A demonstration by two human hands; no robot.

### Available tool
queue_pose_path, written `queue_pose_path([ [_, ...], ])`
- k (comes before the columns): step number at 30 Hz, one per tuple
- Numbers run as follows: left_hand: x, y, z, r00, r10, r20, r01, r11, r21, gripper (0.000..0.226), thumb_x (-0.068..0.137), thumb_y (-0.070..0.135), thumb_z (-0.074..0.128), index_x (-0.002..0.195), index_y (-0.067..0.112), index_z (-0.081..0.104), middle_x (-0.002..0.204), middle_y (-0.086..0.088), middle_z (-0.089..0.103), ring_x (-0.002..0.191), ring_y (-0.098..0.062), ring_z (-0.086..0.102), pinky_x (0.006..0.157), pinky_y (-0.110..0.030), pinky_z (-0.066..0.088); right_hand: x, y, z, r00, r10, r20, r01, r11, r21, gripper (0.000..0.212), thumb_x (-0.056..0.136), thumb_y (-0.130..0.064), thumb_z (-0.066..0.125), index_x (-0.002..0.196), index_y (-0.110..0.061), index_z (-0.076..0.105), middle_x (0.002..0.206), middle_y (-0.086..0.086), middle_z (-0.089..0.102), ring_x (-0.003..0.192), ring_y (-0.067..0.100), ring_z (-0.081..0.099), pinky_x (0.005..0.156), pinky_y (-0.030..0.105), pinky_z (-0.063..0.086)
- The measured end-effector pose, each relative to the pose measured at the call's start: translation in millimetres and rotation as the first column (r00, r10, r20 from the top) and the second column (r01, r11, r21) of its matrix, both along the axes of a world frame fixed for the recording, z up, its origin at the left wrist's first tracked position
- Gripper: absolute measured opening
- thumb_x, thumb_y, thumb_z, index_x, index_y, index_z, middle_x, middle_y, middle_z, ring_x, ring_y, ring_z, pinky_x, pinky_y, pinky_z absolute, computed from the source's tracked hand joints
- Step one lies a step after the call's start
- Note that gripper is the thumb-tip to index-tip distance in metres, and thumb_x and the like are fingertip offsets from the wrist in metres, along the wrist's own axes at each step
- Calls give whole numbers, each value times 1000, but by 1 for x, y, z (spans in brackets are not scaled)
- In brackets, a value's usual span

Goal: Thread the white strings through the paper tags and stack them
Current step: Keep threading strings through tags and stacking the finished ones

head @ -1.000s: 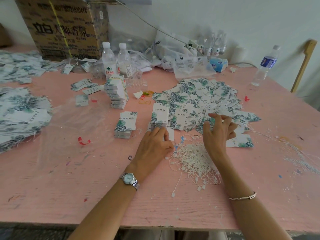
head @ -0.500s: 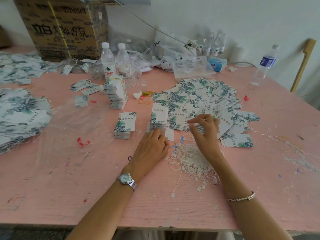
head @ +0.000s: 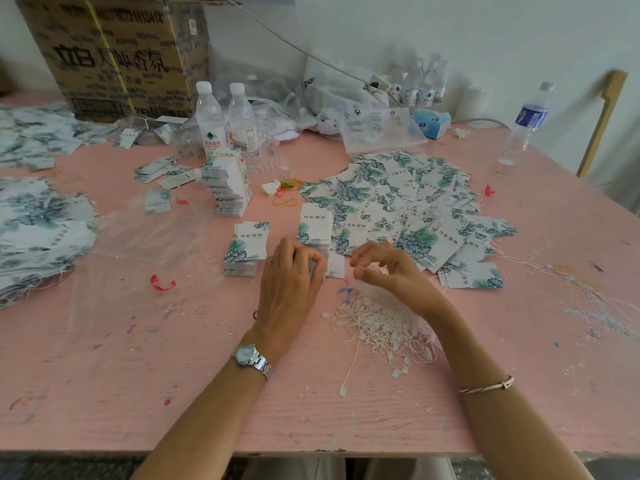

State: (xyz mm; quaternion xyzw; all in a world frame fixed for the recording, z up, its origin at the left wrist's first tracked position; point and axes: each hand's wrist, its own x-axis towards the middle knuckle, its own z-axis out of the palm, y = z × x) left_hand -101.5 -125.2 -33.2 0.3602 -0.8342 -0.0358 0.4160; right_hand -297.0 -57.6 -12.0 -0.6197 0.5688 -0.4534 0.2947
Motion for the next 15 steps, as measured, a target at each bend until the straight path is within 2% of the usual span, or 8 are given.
queue_pose_path([
  [3, 2, -2, 0, 998, 34, -48, -33, 999, 16, 20, 98, 21, 54, 97, 5, 65, 96, -14, 55, 79, -26, 55, 69, -38, 47, 0, 1, 3, 989, 65, 134, -66, 998, 4, 17, 80, -29, 68, 76, -13, 67, 100, -1, 67, 100, 14, 59, 90, 31, 41],
  [5, 3, -3, 0, 998, 35, -59, -33, 999, 29, 20, 99, 22, 53, 97, 5, 64, 96, -13, 54, 79, -26, 54, 68, -39, 48, -1, 1, 5, 960, 55, 275, -48, 998, -33, 9, 79, -22, 64, 72, -18, 67, 95, -1, 66, 96, 12, 60, 88, 22, 44],
  [8, 3, -4, -2, 997, 25, -71, -24, 1000, 17, 17, 98, 21, 55, 97, 6, 63, 96, -12, 53, 77, -23, 53, 66, -36, 47, -8, -2, 4, 903, -74, 423, 118, 990, -79, 17, 81, -13, 64, 69, -23, 71, 88, -3, 66, 86, 10, 58, 87, 24, 42],
  [11, 2, -4, -3, 997, -34, -62, 34, 999, -3, 16, 97, 21, 56, 96, 6, 62, 96, -11, 53, 77, -22, 53, 67, -32, 45, -15, -6, 1, 830, -198, 521, 279, 957, -81, 22, 93, -4, 60, 76, -15, 70, 78, -2, 64, 74, 12, 47, 79, 29, 36],
  [15, -1, -1, -4, 989, -145, -39, 146, 989, 22, 18, 97, 20, 56, 95, 4, 63, 97, -11, 54, 79, -21, 54, 69, -31, 46, -19, -4, 3, 709, -273, 650, 412, 909, -68, 17, 92, -22, 64, 78, -15, 71, 74, 1, 58, 70, 12, 44, 73, 26, 36],
])
